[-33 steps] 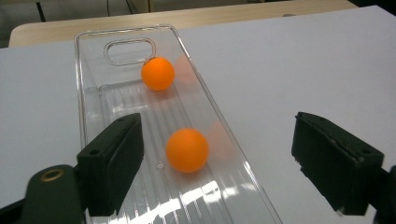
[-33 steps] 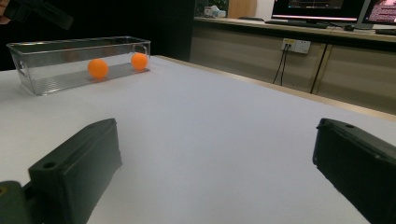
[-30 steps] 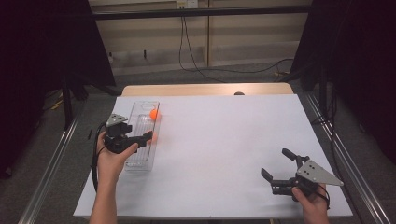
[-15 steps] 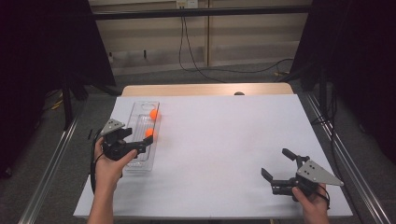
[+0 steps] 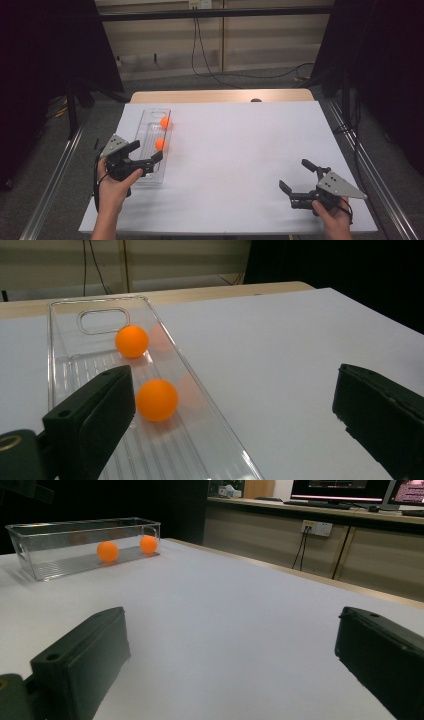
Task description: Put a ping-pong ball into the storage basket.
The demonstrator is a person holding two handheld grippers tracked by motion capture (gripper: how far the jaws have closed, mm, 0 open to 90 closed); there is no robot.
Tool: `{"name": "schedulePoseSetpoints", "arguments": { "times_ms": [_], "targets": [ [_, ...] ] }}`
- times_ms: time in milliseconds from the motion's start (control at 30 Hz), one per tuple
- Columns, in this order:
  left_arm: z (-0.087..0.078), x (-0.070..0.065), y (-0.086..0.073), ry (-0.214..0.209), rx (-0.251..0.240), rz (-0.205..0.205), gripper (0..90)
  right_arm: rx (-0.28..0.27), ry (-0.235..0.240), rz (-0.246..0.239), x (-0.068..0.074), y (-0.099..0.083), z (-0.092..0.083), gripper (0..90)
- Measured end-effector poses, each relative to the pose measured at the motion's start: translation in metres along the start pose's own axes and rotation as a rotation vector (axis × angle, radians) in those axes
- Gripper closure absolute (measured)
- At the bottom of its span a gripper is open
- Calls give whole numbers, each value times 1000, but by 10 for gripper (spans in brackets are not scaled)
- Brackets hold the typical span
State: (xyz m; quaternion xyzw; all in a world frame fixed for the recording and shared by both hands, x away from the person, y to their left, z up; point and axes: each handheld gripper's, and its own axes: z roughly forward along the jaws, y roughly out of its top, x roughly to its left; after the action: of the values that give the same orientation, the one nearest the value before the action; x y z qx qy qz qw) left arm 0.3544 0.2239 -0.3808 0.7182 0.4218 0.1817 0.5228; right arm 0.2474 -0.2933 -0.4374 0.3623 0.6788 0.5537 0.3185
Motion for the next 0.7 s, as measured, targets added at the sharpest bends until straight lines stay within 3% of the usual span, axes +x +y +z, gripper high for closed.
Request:
{"name": "schedulePoseSetpoints", "arguments": {
  "times_ms": [500, 700],
  "targets": [
    [-6, -5, -16, -17, -37, 30, 30, 0, 0, 0, 0, 0, 0, 5],
    [-5, -9, -23, -16, -37, 64, 30, 0, 1, -2, 0, 0, 0, 4]
  ]
}}
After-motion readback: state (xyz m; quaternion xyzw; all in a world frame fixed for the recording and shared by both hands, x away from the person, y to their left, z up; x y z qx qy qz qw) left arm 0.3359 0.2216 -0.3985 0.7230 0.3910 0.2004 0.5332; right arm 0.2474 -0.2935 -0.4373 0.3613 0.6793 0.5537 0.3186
